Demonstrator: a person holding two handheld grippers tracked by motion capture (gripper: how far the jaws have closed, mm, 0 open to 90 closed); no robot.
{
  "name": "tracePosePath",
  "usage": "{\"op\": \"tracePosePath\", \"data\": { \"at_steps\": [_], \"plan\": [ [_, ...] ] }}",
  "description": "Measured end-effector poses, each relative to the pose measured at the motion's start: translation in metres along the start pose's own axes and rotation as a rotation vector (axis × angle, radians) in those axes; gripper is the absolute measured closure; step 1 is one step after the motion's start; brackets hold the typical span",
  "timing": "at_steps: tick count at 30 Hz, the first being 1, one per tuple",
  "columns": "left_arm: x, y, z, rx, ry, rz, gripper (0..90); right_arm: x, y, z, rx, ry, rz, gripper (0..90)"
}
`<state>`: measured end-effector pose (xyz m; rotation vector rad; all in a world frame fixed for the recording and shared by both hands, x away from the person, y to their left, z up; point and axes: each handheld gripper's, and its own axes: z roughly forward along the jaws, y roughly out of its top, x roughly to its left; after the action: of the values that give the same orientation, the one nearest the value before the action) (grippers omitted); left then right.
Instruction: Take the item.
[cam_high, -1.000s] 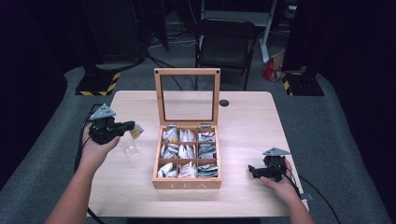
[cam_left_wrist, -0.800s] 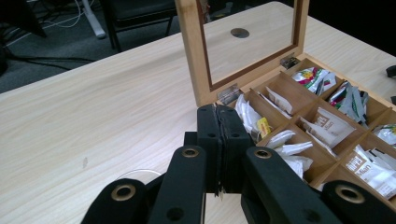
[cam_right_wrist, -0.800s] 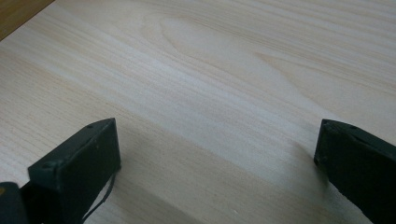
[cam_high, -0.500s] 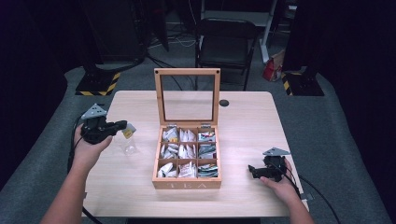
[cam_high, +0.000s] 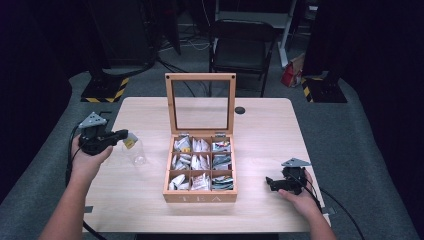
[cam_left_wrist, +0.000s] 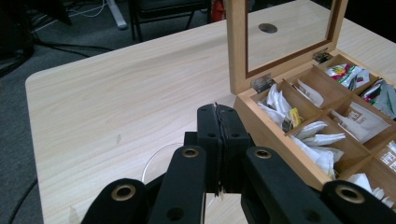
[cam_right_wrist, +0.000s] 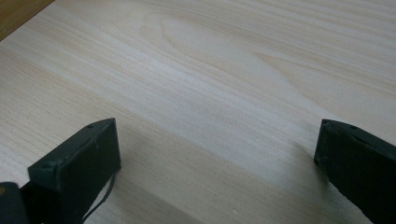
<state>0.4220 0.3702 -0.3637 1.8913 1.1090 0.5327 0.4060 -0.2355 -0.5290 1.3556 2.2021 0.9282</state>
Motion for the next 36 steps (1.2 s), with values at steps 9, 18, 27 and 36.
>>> {"op": "tracePosePath", "data": {
  "at_steps": [9,18,27,36],
  "plan": [
    [0.007,-0.006,0.006,0.021,0.023,-0.011,89.1,0.000,0.000,0.000,0.000,0.000,0.000,0.0],
    [0.016,-0.013,0.018,0.051,0.025,-0.052,89.1,0.000,0.000,0.000,-0.001,0.000,0.000,0.0],
    [0.021,-0.015,0.027,0.070,0.029,-0.074,89.1,0.000,0.000,0.000,0.000,0.000,0.000,0.0],
    [0.021,-0.015,0.033,0.075,0.030,-0.084,89.0,0.000,0.000,0.000,0.000,0.000,0.000,0.0]
  ]
}}
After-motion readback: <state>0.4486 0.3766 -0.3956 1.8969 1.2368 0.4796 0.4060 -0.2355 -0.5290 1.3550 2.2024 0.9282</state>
